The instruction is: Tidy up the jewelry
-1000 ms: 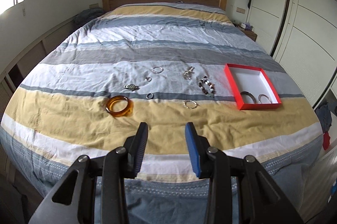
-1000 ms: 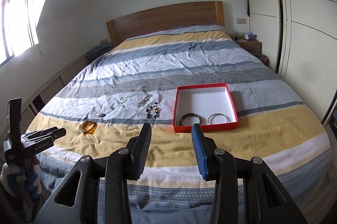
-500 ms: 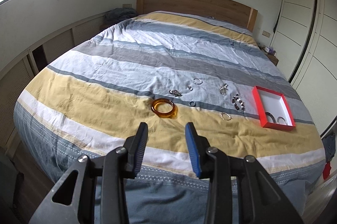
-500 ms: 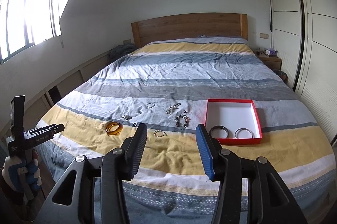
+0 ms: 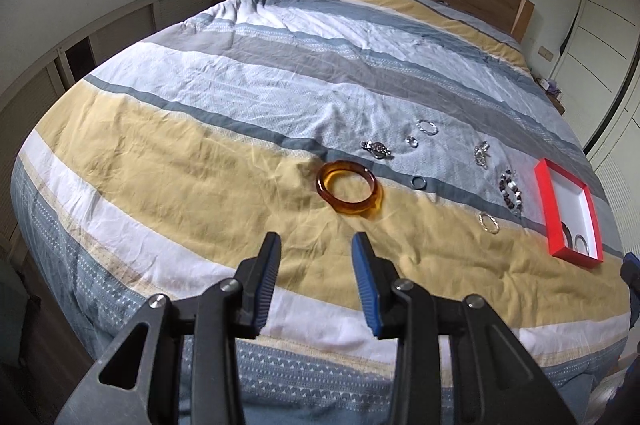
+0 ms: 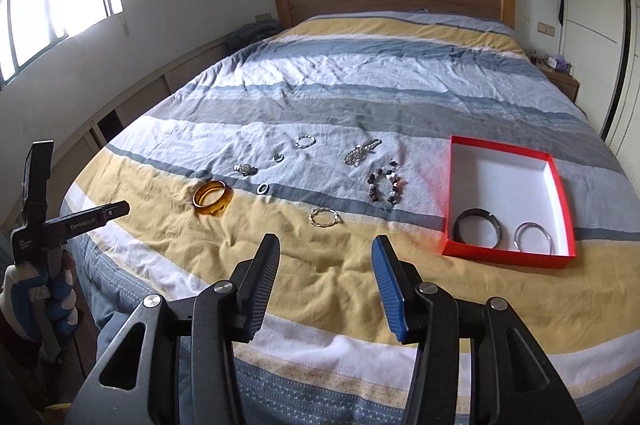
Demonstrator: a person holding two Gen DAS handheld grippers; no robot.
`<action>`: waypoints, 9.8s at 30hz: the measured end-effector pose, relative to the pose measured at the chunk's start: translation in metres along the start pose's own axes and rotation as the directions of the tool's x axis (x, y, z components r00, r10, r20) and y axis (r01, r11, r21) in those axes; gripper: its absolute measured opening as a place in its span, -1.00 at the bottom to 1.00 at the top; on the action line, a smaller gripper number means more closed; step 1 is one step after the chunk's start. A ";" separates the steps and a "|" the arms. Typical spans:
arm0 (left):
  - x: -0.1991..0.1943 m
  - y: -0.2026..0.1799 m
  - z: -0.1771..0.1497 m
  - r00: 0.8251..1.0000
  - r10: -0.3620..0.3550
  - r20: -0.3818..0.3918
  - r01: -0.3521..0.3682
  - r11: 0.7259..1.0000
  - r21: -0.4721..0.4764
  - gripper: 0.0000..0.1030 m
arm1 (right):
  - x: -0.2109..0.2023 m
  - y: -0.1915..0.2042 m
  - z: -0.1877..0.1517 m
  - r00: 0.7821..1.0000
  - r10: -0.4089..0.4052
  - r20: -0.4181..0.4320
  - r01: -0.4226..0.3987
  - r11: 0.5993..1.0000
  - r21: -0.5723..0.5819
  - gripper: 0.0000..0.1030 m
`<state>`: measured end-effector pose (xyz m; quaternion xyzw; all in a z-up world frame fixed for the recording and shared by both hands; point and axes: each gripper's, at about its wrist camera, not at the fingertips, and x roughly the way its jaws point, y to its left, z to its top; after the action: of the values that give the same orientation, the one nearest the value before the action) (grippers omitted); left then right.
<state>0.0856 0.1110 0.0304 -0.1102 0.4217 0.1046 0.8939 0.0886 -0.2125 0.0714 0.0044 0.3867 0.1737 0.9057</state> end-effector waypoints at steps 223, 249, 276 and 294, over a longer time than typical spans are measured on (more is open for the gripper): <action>-0.177 0.082 -0.035 0.975 -0.008 0.222 -0.002 0.999 0.046 -0.44 | -0.204 -0.062 -0.011 0.958 -0.138 0.252 0.121 0.989 0.079 -0.05; -0.119 0.050 -0.045 0.995 -0.020 0.098 0.015 0.998 0.059 -0.44 | -0.117 -0.075 -0.018 0.991 -0.049 0.121 0.036 0.994 0.102 -0.06; 0.012 -0.001 -0.034 0.993 -0.044 -0.108 0.056 0.992 0.109 -0.44 | 0.038 -0.082 -0.024 0.990 0.048 -0.134 -0.028 0.989 0.145 -0.06; 0.085 -0.020 0.001 0.987 -0.063 -0.146 0.079 0.991 0.110 -0.44 | 0.110 -0.065 -0.010 0.971 0.099 -0.217 -0.072 0.989 0.126 -0.06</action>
<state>0.1449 0.1006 -0.0331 -0.0805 0.4856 0.0399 0.8695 0.1727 -0.2402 -0.0216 0.0549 0.4949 0.1890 0.8464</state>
